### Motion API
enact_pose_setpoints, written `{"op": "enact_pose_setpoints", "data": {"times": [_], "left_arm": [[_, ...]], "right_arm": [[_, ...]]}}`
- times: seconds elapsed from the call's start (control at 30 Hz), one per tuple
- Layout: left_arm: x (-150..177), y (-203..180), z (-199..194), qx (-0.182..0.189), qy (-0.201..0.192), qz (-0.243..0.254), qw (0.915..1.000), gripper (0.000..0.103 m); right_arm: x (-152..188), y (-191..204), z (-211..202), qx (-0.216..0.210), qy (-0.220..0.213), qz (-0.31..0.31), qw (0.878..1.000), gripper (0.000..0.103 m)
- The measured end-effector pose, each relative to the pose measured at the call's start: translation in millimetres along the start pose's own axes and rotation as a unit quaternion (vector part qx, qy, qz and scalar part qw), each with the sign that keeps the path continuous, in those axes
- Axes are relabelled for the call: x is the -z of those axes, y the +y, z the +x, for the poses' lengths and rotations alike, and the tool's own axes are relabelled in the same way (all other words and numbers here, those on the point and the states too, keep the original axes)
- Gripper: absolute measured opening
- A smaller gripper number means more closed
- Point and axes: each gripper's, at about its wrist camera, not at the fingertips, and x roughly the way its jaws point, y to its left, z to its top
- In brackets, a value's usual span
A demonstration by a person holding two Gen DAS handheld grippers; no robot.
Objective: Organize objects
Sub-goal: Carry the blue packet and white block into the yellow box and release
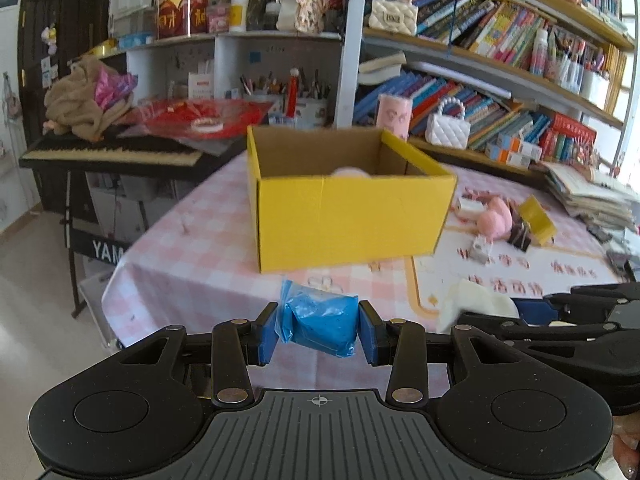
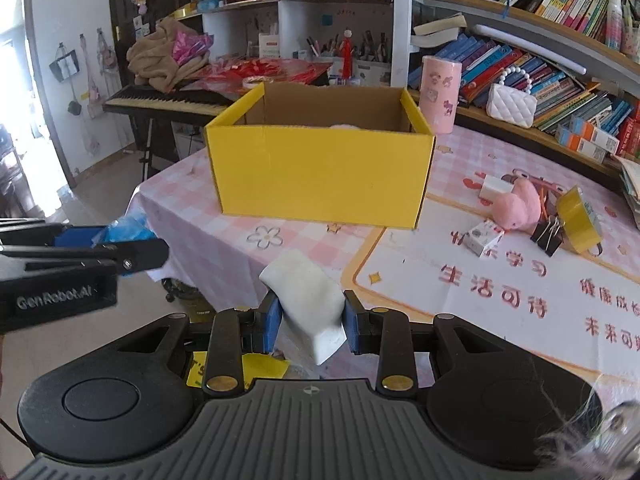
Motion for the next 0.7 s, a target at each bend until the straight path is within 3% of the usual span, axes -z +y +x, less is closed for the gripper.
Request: {"op": "enact_pose_setpoints", "data": {"times": [0.17, 0.43, 0.57, 0.7], "left_arm": [[-28, 0, 12, 0.006, -0.028, 0.006, 0.9996, 0.039], [-85, -6, 52, -0.01, -0.069, 0.015, 0.9974, 0.039], [-104, -11, 85, -0.031, -0.064, 0.031, 0.997, 0.039], [-111, -14, 117, -0.043, -0.043, 0.027, 0.9978, 0.039]], "right_arm": [[-33, -16, 3, 0.018, -0.037, 0.013, 0.999, 0.03], [-113, -43, 36, 0.026, -0.114, 0.012, 0.993, 0.03], [-146, -45, 68, 0.028, -0.137, -0.026, 0.99, 0.03], [-171, -47, 103, 0.01, -0.13, -0.05, 0.99, 0.03]]}}
